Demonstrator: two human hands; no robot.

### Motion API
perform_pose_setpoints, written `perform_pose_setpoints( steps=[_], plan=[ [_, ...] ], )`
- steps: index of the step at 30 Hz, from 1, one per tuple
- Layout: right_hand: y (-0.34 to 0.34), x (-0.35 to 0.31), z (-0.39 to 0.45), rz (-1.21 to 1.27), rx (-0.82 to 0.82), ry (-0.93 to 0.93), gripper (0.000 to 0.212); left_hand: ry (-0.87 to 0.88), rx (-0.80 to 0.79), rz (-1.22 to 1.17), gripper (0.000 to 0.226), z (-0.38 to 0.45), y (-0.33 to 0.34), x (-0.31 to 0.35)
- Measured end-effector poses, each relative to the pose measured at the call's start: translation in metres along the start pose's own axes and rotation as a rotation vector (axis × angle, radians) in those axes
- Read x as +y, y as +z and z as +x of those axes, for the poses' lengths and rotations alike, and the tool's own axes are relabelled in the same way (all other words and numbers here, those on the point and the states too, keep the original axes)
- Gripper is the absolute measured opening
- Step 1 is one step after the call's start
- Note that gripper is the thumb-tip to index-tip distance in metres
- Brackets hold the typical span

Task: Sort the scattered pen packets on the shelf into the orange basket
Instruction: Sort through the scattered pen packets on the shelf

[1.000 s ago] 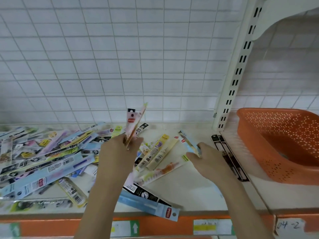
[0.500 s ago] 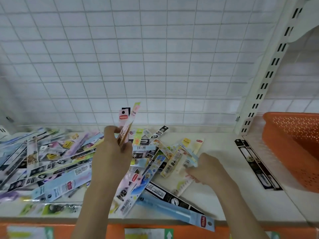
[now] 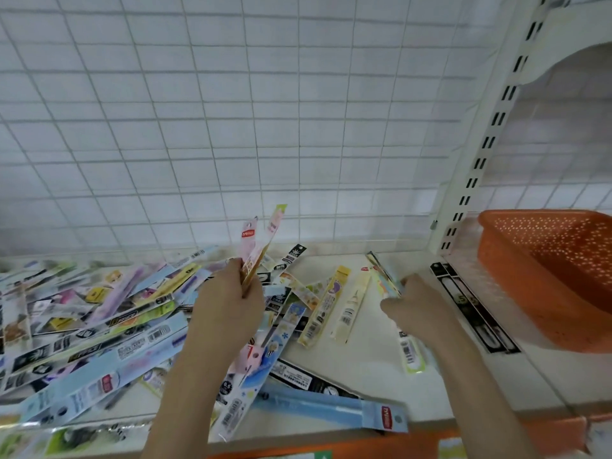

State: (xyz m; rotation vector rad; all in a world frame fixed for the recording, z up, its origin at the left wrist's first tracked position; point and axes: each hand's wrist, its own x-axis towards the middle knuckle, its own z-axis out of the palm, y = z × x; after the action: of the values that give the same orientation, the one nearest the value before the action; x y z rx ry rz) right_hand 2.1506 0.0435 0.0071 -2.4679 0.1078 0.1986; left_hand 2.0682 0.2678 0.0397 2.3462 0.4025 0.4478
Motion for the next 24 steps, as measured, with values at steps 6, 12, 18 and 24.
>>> perform_pose_setpoints(
  steps=[6,12,18,24],
  plan=[
    [0.011,-0.012,0.017,-0.124,0.03,-0.05,0.028,-0.037,0.01,-0.016,0.031,-0.001,-0.006,-0.003],
    [0.035,-0.03,0.031,-0.317,0.113,-0.056,0.044,-0.1,0.068,0.03,0.037,-0.002,-0.023,-0.02],
    [0.03,-0.038,0.03,-0.403,0.055,-0.067,0.016,-0.109,0.059,0.045,0.036,-0.003,-0.025,-0.032],
    [0.027,-0.06,0.023,-0.239,-0.05,-0.116,0.032,-0.085,0.041,-0.008,0.035,-0.001,-0.021,-0.03]
  ],
)
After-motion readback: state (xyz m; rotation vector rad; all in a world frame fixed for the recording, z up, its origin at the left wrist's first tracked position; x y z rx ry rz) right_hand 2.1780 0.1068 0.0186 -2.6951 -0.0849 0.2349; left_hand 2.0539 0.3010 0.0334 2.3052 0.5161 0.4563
